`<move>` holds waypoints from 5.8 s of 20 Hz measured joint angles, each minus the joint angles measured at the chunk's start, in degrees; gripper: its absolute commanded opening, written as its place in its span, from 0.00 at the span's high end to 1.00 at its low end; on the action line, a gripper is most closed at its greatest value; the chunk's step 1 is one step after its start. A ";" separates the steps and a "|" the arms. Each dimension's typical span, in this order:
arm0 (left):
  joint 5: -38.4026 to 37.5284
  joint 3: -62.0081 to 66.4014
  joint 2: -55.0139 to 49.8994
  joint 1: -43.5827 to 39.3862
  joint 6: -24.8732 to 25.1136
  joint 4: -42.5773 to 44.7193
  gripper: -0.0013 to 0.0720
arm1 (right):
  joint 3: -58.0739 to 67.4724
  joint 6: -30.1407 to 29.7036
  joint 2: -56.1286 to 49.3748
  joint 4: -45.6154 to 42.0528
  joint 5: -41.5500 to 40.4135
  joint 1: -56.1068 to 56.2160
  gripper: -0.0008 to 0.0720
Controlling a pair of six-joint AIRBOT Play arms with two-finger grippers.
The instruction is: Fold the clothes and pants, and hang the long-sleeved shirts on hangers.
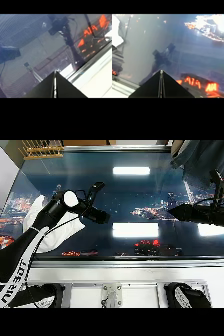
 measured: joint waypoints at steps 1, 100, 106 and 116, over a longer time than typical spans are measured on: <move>0.00 0.00 0.00 0.00 0.00 0.00 0.97 | 0.00 0.00 0.00 0.00 0.00 0.00 0.96; 3.45 -0.35 -2.58 7.82 -23.76 19.37 0.97 | 11.61 -2.14 -51.10 1.75 -23.74 33.00 0.97; 1.79 13.35 11.89 7.54 -23.58 19.41 0.97 | 23.74 -1.29 -33.55 -3.10 -13.92 27.74 0.97; -6.62 12.61 28.15 -10.23 -28.81 33.18 0.26 | 25.24 11.32 -8.63 -13.05 -4.90 26.38 0.97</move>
